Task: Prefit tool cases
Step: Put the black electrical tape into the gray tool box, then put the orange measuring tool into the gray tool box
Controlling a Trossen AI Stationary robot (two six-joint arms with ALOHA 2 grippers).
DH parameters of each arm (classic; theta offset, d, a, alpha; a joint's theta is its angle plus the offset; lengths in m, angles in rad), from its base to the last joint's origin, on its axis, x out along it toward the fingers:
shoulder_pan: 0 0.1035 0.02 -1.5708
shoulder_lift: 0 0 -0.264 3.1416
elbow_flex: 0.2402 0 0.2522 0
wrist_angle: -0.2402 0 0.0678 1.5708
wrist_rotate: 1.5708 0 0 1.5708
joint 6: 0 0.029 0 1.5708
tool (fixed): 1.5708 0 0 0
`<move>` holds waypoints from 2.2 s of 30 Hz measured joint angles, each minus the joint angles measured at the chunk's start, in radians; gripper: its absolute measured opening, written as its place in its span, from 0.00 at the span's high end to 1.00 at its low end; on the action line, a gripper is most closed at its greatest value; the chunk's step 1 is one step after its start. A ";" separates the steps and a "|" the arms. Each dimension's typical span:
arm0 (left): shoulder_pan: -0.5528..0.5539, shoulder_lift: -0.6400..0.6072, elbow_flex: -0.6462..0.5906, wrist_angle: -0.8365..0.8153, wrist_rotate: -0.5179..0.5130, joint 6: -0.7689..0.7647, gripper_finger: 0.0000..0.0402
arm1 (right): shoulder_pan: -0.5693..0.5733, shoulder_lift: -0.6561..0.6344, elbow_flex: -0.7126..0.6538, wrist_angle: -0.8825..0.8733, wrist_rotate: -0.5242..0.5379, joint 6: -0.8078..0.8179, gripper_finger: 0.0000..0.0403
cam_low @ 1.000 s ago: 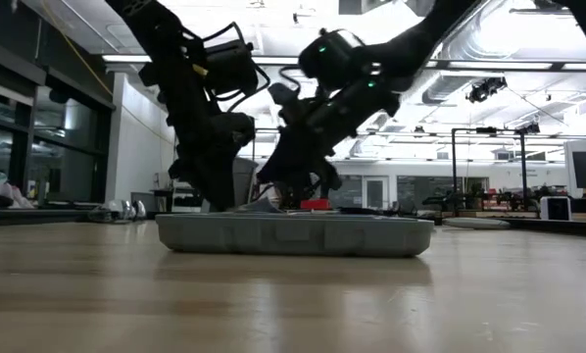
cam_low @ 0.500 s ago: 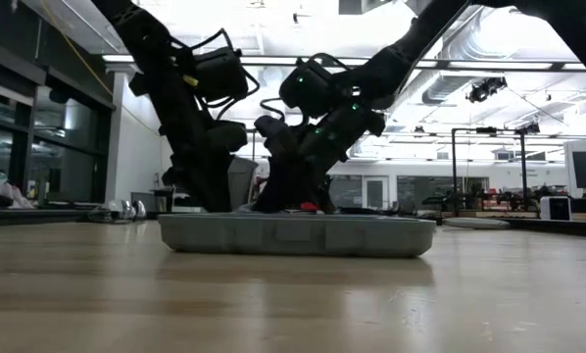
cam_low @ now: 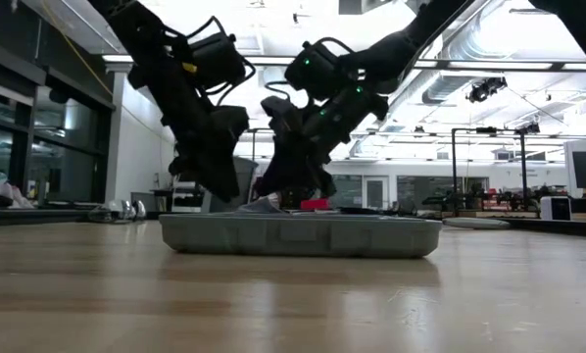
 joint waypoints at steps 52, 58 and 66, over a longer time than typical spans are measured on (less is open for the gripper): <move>0.034 -0.058 0.039 0.033 -0.019 0.110 0.69 | -0.137 -0.381 0.000 -0.382 0.234 -0.244 1.00; 0.034 -0.057 0.039 0.035 -0.030 0.129 0.69 | -0.170 -0.410 0.000 -0.398 0.243 -0.240 1.00; 0.034 -0.058 0.039 0.037 -0.030 0.135 0.69 | -0.169 -0.410 0.000 -0.418 0.240 -0.241 1.00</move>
